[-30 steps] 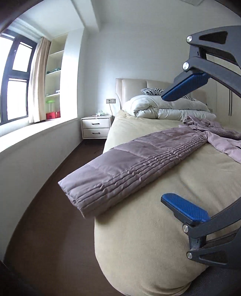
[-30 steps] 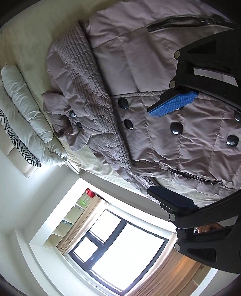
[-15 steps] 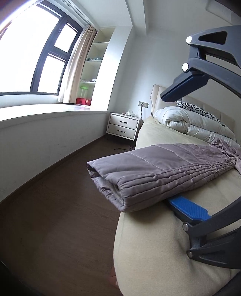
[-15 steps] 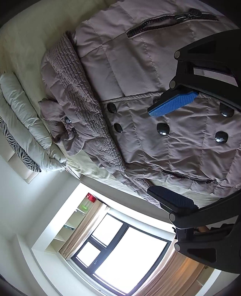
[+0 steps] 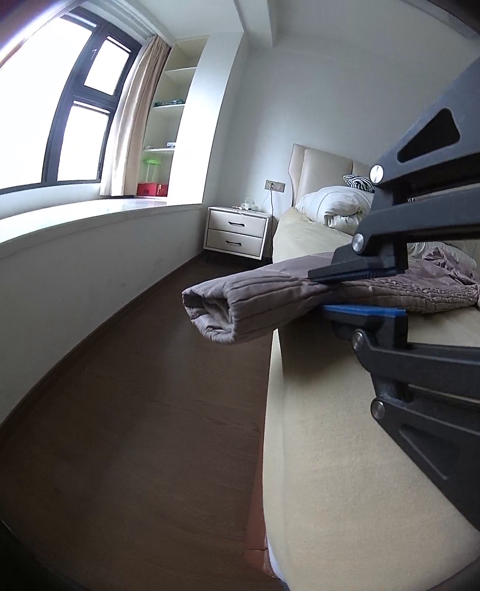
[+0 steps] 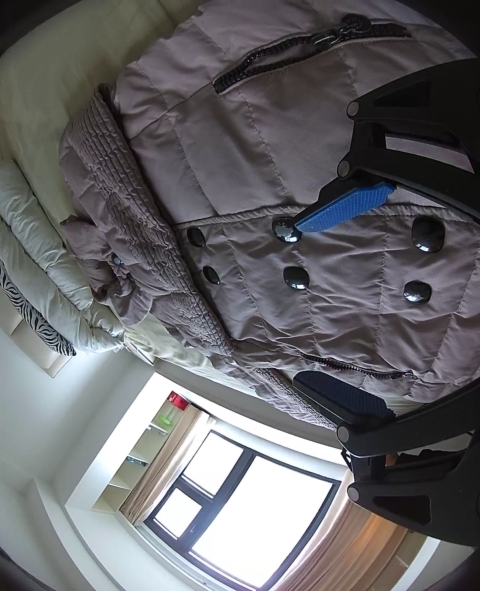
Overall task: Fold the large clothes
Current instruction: 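Lay the held sleeve across the coat front with the left gripper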
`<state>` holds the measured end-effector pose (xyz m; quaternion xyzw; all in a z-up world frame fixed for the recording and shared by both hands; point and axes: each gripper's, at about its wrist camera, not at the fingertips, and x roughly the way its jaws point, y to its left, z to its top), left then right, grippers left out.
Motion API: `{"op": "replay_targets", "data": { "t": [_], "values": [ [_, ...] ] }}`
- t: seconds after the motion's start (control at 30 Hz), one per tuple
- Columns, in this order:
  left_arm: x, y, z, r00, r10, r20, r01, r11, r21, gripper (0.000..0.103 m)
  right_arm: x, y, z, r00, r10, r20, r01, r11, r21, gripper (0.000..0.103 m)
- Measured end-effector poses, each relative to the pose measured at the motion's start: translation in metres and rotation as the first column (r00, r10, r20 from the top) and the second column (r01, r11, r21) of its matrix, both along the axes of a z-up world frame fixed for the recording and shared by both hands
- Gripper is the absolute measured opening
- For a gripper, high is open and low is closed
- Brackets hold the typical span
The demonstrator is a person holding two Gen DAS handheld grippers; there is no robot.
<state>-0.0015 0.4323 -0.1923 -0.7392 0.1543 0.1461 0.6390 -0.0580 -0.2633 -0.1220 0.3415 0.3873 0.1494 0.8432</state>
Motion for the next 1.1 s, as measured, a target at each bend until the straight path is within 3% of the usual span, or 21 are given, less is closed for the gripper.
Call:
{"op": "replay_targets", "data": {
  "t": [0.13, 0.2, 0.27, 0.3, 0.37, 0.47, 0.63, 0.7, 0.73, 0.8, 0.9, 0.97, 1.07, 1.1],
  "values": [
    [0.008, -0.019, 0.055, 0.995, -0.095, 0.020, 0.089, 0.974, 0.208, 0.011, -0.003, -0.007, -0.002, 1.000, -0.013, 0.001, 0.013, 1.000, 0.002, 0.077],
    [0.020, -0.038, 0.091, 0.984, -0.176, 0.020, 0.159, 0.928, 0.337, 0.009, -0.004, -0.010, -0.002, 1.000, -0.021, 0.004, 0.021, 1.000, 0.007, 0.077],
    [0.037, -0.070, 0.129, 0.961, -0.276, 0.005, 0.241, 0.847, 0.474, 0.009, -0.004, -0.013, -0.003, 0.999, -0.032, 0.005, 0.032, 0.999, 0.015, 0.077],
    [0.047, -0.091, 0.146, 0.943, -0.334, -0.013, 0.287, 0.790, 0.542, 0.009, -0.005, -0.015, -0.004, 0.999, -0.038, 0.006, 0.038, 0.999, 0.019, 0.077],
    [0.067, -0.145, 0.176, 0.893, -0.443, -0.072, 0.374, 0.645, 0.666, 0.009, -0.006, -0.019, -0.005, 0.999, -0.047, 0.008, 0.047, 0.999, 0.027, 0.077],
    [0.091, -0.239, 0.196, 0.787, -0.592, -0.171, 0.476, 0.408, 0.779, 0.009, -0.008, -0.027, -0.007, 0.998, -0.060, 0.012, 0.060, 0.998, 0.037, 0.077],
    [0.105, -0.398, 0.172, 0.586, -0.704, -0.400, 0.566, 0.002, 0.825, 0.009, -0.013, -0.049, -0.010, 0.995, -0.103, 0.016, 0.102, 0.993, 0.061, 0.077],
    [0.097, -0.445, 0.149, 0.520, -0.712, -0.472, 0.573, -0.119, 0.811, 0.007, -0.012, -0.060, -0.014, 0.993, -0.116, 0.004, 0.116, 0.990, 0.079, 0.077],
    [0.094, -0.463, 0.138, 0.493, -0.714, -0.498, 0.578, -0.160, 0.800, 0.007, -0.009, -0.064, -0.018, 0.993, -0.114, -0.010, 0.114, 0.989, 0.093, 0.077],
    [0.089, -0.486, 0.123, 0.458, -0.715, -0.527, 0.591, -0.197, 0.782, 0.001, -0.001, -0.070, -0.026, 0.994, -0.102, -0.046, 0.107, 0.987, 0.121, 0.077],
    [0.088, -0.490, 0.110, 0.444, -0.714, -0.541, 0.611, -0.200, 0.766, 0.001, 0.017, -0.069, -0.040, 0.994, -0.063, -0.085, 0.078, 0.979, 0.190, 0.081],
    [0.097, -0.484, 0.109, 0.453, -0.710, -0.539, 0.626, -0.177, 0.760, 0.001, 0.034, -0.060, -0.048, 0.992, -0.034, -0.125, 0.063, 0.970, 0.236, 0.083],
    [0.090, -0.462, 0.113, 0.492, -0.720, -0.490, 0.621, -0.104, 0.777, 0.002, 0.064, -0.037, -0.048, 0.992, 0.034, -0.124, 0.000, 0.965, 0.263, 0.083],
    [0.088, -0.456, 0.114, 0.503, -0.720, -0.478, 0.620, -0.084, 0.780, 0.006, 0.075, -0.029, -0.047, 0.991, 0.058, -0.123, -0.022, 0.960, 0.279, 0.083]
  ]
}}
